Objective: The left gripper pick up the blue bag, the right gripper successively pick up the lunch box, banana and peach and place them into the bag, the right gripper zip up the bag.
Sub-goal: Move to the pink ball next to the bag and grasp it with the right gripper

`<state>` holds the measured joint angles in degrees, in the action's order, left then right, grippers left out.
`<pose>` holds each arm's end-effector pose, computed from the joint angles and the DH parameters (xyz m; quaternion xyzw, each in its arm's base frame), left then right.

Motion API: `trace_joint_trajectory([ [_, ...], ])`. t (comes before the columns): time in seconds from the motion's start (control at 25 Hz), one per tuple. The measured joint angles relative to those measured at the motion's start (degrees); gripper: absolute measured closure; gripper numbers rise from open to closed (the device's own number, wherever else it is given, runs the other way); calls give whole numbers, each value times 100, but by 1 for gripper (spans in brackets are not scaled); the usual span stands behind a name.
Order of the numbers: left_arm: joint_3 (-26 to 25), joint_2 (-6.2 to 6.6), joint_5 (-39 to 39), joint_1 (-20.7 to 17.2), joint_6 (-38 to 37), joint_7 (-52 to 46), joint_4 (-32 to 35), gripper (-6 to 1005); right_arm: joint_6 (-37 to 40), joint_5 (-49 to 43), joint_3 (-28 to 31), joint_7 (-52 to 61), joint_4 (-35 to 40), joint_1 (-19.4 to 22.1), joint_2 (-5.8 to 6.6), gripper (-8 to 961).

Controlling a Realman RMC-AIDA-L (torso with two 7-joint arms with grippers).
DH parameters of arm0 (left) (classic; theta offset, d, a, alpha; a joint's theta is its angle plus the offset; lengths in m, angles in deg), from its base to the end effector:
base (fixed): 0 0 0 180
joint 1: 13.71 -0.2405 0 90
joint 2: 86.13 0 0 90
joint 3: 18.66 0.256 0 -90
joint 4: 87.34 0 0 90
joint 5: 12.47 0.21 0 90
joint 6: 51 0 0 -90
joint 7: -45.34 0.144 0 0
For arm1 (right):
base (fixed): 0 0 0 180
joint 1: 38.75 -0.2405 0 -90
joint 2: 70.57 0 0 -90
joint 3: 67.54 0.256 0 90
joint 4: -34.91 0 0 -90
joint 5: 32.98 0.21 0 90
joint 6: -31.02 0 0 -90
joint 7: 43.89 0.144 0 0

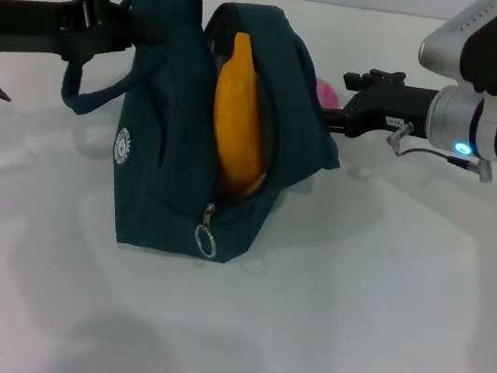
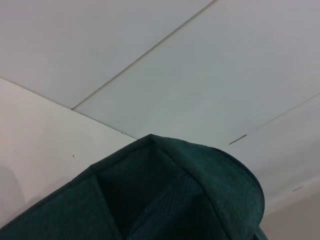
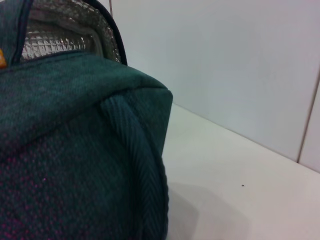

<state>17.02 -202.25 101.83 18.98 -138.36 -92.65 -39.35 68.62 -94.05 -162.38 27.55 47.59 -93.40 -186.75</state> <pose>-0.2487 0.3702 0.0644 -0.7515 -0.5792 -0.3004 0.0974 0.1840 0.4422 -0.0851 -0.9365 0.1883 0.1169 0.2718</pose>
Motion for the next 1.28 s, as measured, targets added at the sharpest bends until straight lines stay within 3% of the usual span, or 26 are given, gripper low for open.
trace_joint_trajectory([
  [0.6, 29, -42, 4, 10, -2, 15, 0, 947, 29, 345, -67, 0, 15, 119, 0, 176],
  [1.28, 26, -107, 4, 142, -2, 1, -4, 946, -132, 565, -461, 62, -6, -23, 0, 222],
])
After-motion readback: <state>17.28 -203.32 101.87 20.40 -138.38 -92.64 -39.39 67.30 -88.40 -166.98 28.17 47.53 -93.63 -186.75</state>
